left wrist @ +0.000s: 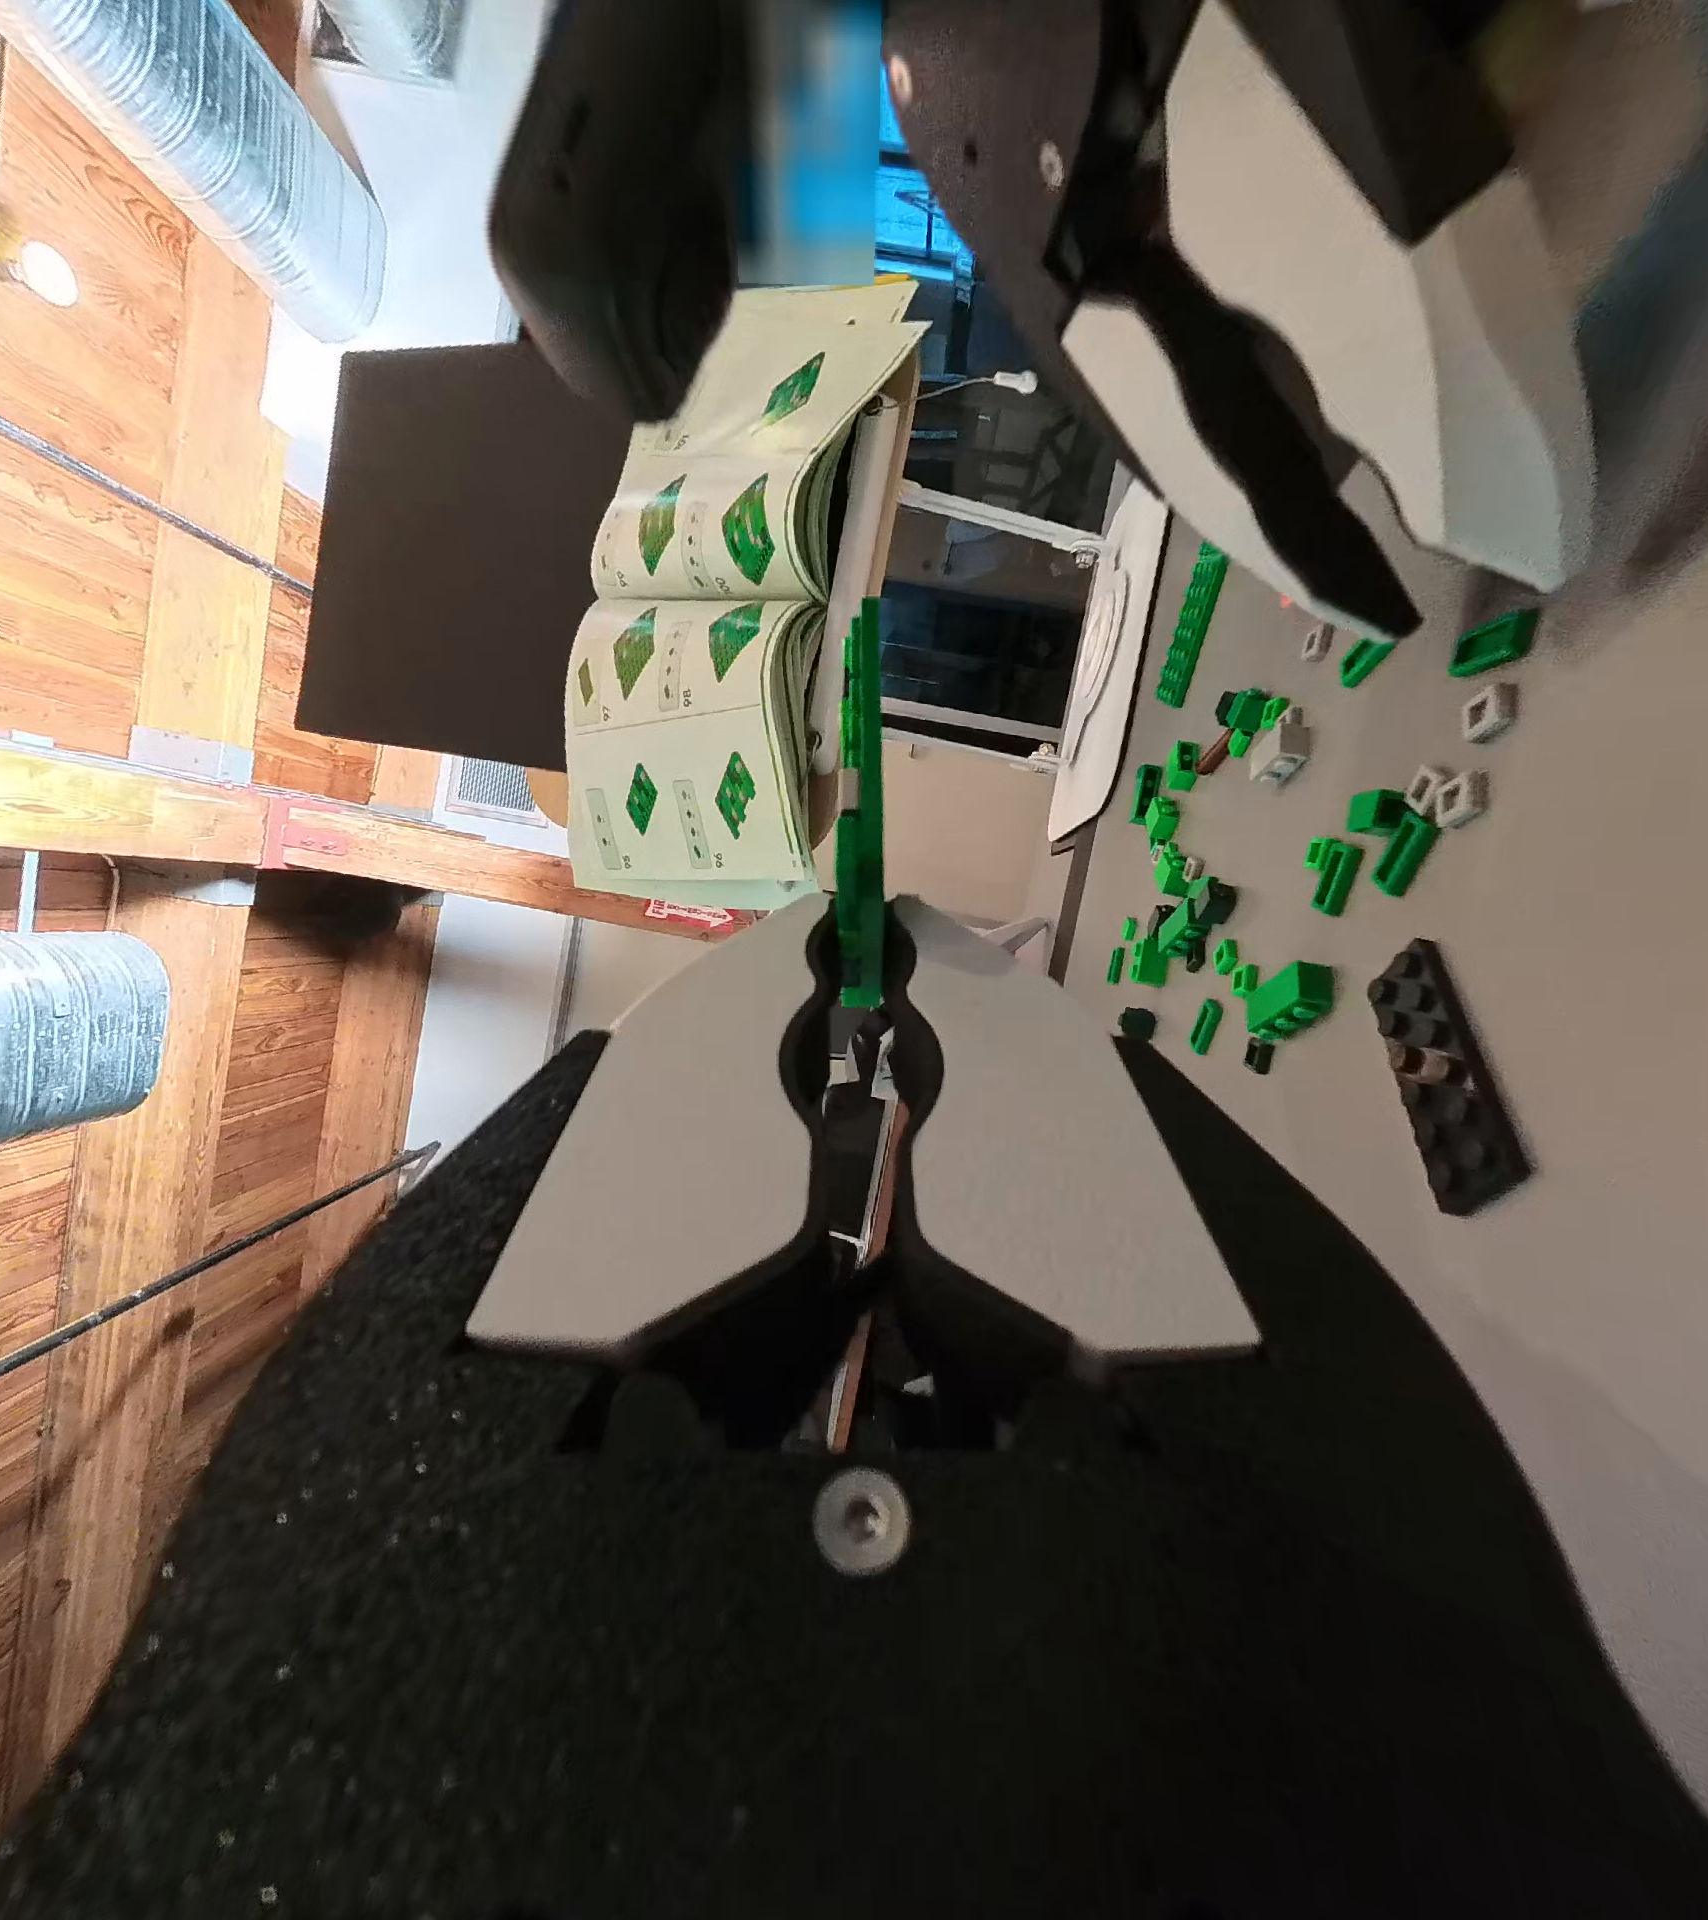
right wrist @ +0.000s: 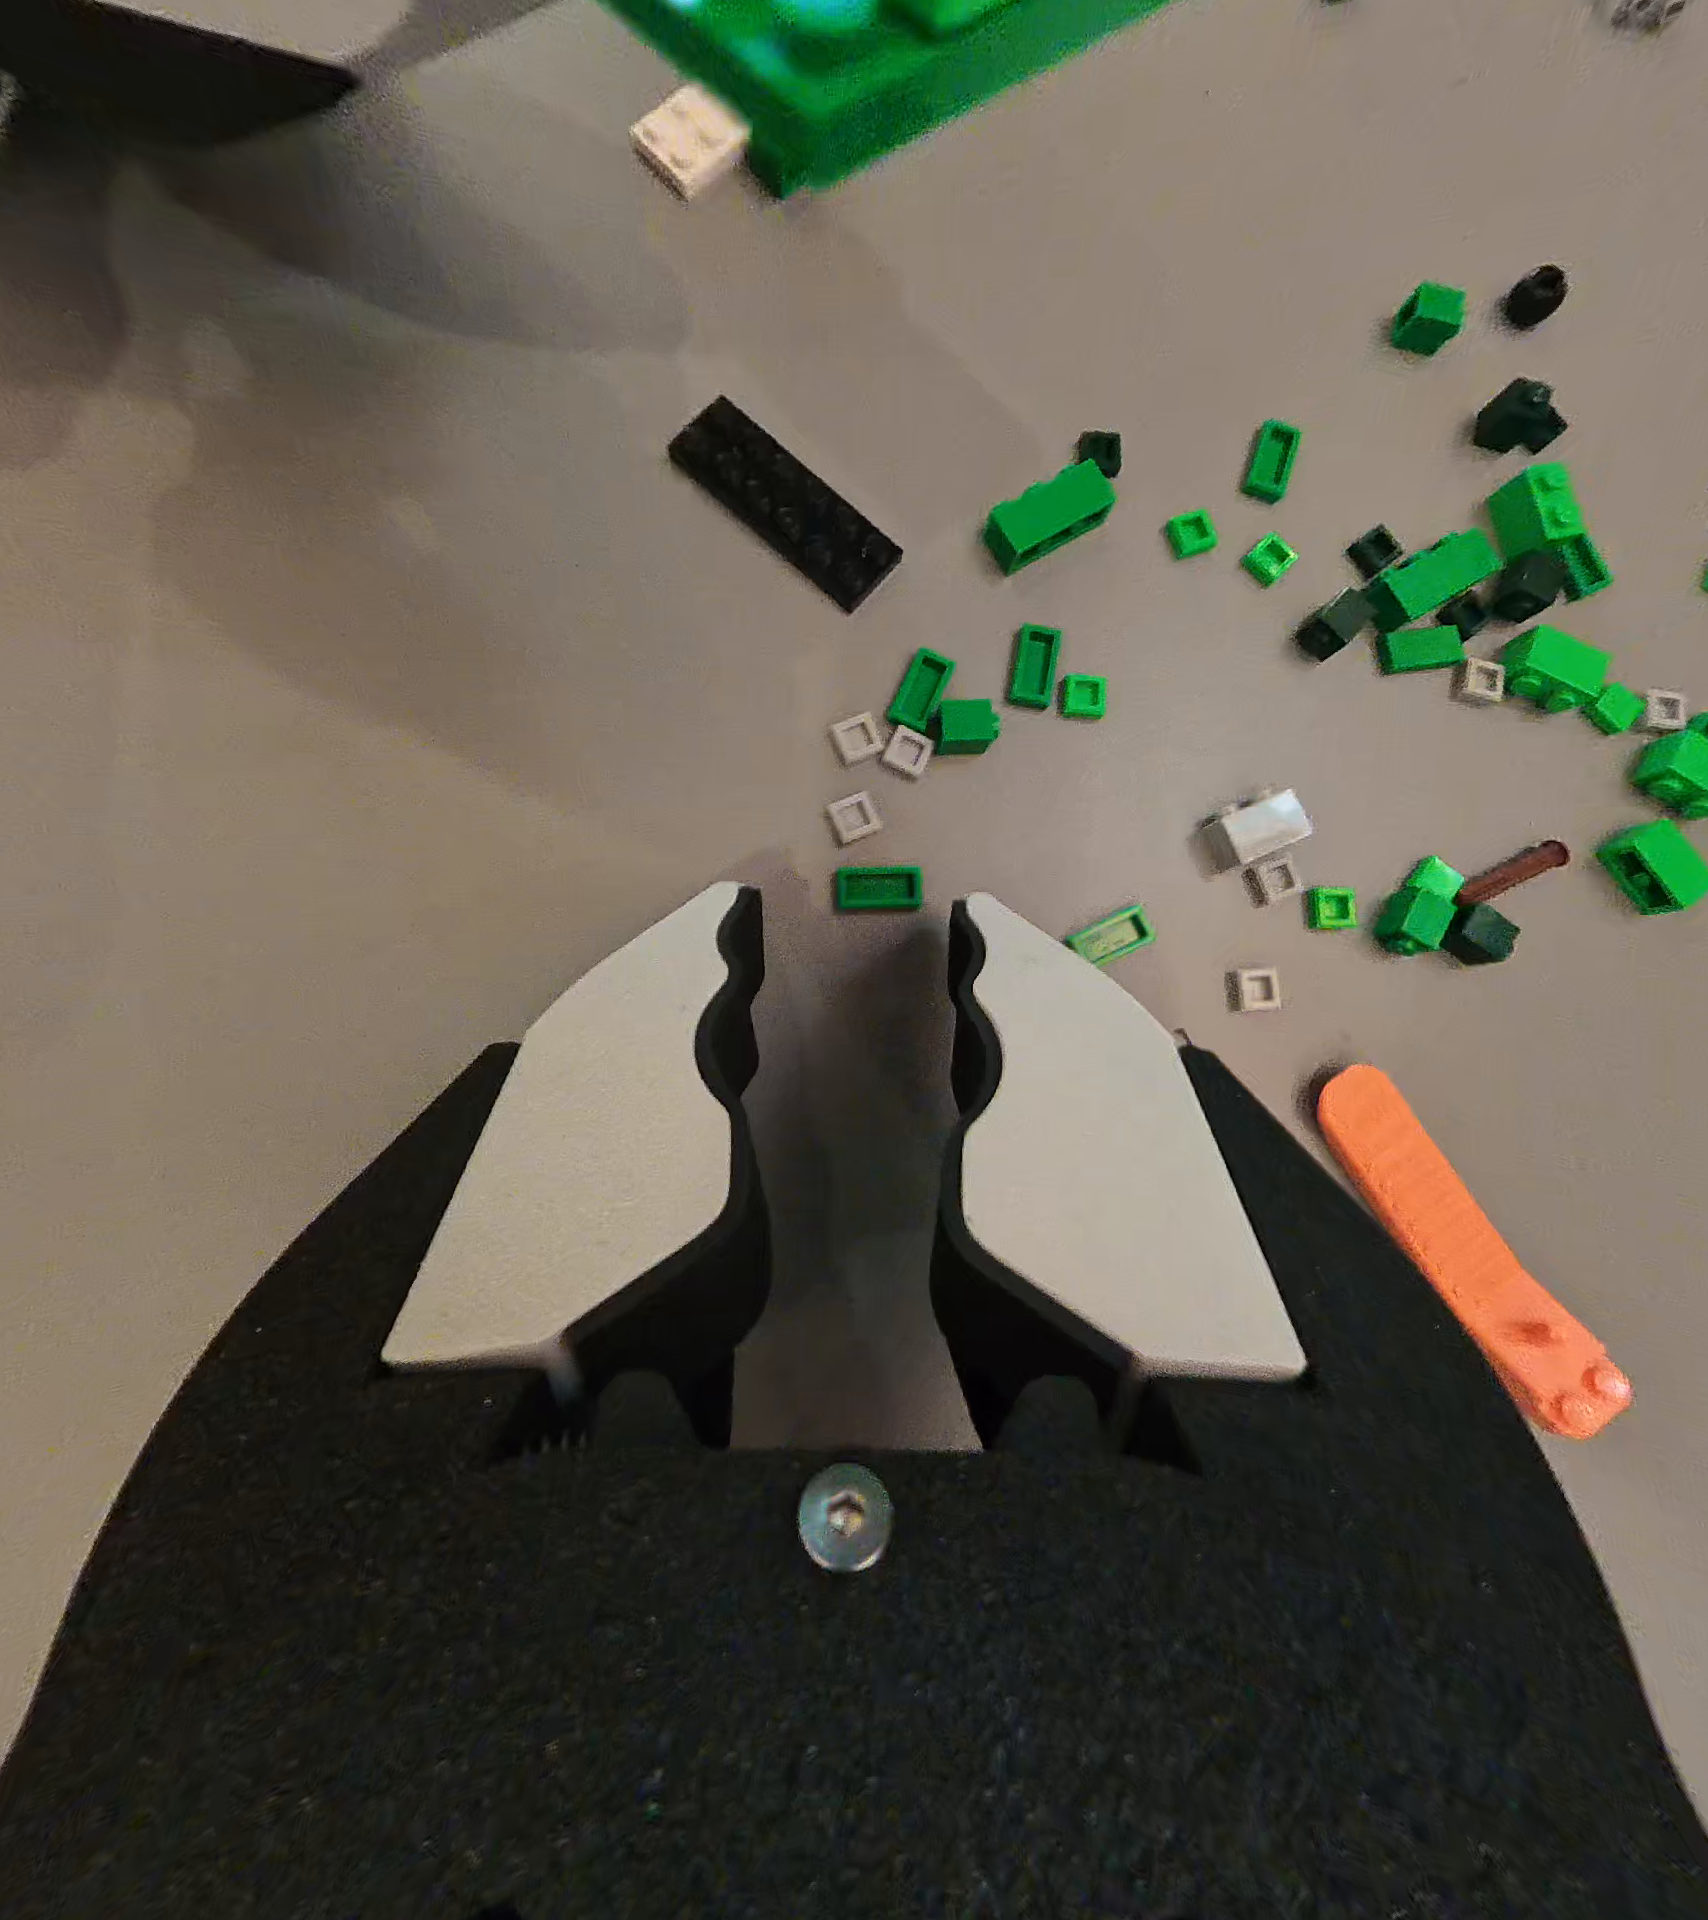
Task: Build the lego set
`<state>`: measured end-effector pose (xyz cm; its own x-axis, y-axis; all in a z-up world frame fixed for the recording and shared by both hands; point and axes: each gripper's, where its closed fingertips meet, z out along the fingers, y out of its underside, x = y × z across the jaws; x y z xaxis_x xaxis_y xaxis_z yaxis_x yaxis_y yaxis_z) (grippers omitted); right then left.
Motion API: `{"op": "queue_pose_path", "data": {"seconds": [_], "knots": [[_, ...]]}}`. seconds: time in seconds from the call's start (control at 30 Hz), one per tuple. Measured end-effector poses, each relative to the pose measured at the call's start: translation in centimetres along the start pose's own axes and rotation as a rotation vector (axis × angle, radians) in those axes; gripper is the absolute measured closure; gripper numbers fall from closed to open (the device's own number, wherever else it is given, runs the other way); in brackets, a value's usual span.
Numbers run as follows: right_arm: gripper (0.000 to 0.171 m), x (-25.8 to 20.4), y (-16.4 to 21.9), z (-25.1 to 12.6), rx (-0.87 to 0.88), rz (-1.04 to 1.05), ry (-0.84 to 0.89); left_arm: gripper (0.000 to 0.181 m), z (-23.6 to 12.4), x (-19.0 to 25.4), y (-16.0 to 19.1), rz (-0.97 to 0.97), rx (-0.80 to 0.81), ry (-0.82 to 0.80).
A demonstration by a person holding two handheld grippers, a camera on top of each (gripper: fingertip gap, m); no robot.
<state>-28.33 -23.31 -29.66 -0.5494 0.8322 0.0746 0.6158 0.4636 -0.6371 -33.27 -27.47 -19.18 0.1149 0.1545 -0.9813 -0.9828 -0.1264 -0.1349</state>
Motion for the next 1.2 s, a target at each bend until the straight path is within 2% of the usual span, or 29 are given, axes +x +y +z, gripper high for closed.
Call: {"op": "queue_pose_path", "data": {"seconds": [0.13,0.3,0.5,0.6,0.8,0.9,0.97,1.03,1.07,1.2], "knots": [[0.141,0.4,0.0,0.8,-0.027,0.028,-0.056,0.176,0.1,0.1,-0.1,0.001,0.003,0.004],[0.156,0.5,0.2,0.7,-0.056,-0.015,-0.068,0.175,0.2,0.0,-0.3,0.003,0.004,0.002],[0.156,0.4,1.1,-2.7,-0.186,-0.089,-0.075,0.175,0.2,-0.5,-0.2,0.002,-0.003,-0.02],[0.156,-0.3,3.9,-5.0,-0.403,-0.097,-0.124,0.176,0.2,-0.7,-0.3,0.007,-0.004,-0.029],[0.156,-1.7,11.4,-10.6,-1.072,0.011,-0.147,0.175,0.1,-1.2,-0.5,0.016,0.0,-0.052],[0.156,-2.8,13.3,-11.9,-1.281,0.039,-0.187,0.175,0.2,-1.2,-0.6,0.014,0.003,-0.052],[0.156,-2.8,13.3,-11.0,-1.271,0.021,-0.175,0.175,0.2,-1.0,-0.7,0.013,0.004,-0.046],[0.152,-2.7,12.6,-9.9,-1.189,0.011,-0.16,0.175,0.2,-1.0,-0.8,0.016,0.005,-0.043],[0.146,-2.7,12.1,-9.5,-1.128,0.002,-0.148,0.175,0.2,-1.0,-0.8,0.014,0.006,-0.043],[0.138,-2.4,10.1,-9.2,-0.835,0.001,-0.056,0.175,0.2,-0.9,-1.1,0.014,0.01,-0.037]]}}
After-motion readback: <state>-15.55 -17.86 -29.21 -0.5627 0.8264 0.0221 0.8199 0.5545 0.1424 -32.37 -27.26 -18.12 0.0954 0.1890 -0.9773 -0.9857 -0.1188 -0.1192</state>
